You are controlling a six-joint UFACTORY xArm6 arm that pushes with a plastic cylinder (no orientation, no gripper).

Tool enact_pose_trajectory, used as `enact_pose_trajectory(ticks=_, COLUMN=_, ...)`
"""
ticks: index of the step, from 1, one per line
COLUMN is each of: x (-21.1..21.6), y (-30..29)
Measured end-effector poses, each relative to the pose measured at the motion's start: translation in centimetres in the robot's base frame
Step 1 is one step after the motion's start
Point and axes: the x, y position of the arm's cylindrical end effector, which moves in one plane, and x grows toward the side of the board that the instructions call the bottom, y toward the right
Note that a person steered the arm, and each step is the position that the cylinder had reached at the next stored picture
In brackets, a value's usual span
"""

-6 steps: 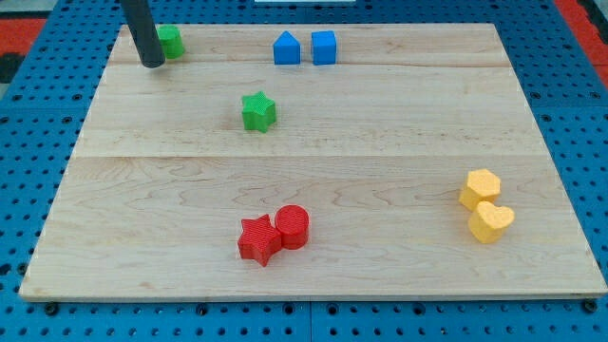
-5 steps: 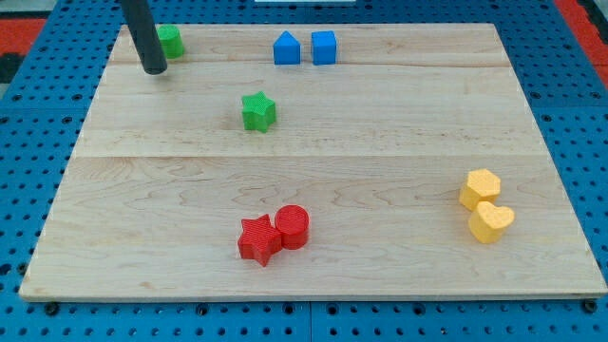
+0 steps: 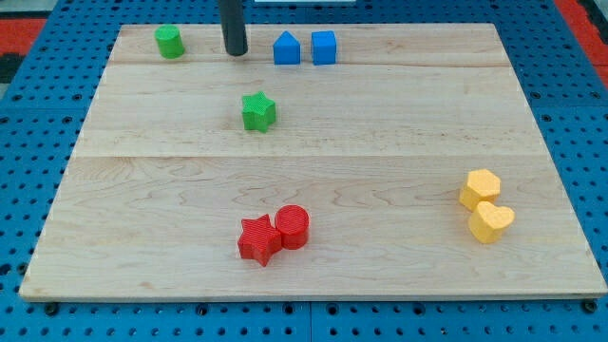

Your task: Push the triangle below the cube

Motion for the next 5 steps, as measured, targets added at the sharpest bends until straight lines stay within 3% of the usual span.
enact_pose_trajectory(ticks=1, x=-0.8, y=5.8)
enact_pose_trajectory(ticks=2, x=3.2, y=10.8)
enact_pose_trajectory(ticks=3, x=5.7, y=11.7)
enact_pose_trajectory(ticks=5, x=-1.1, y=10.4)
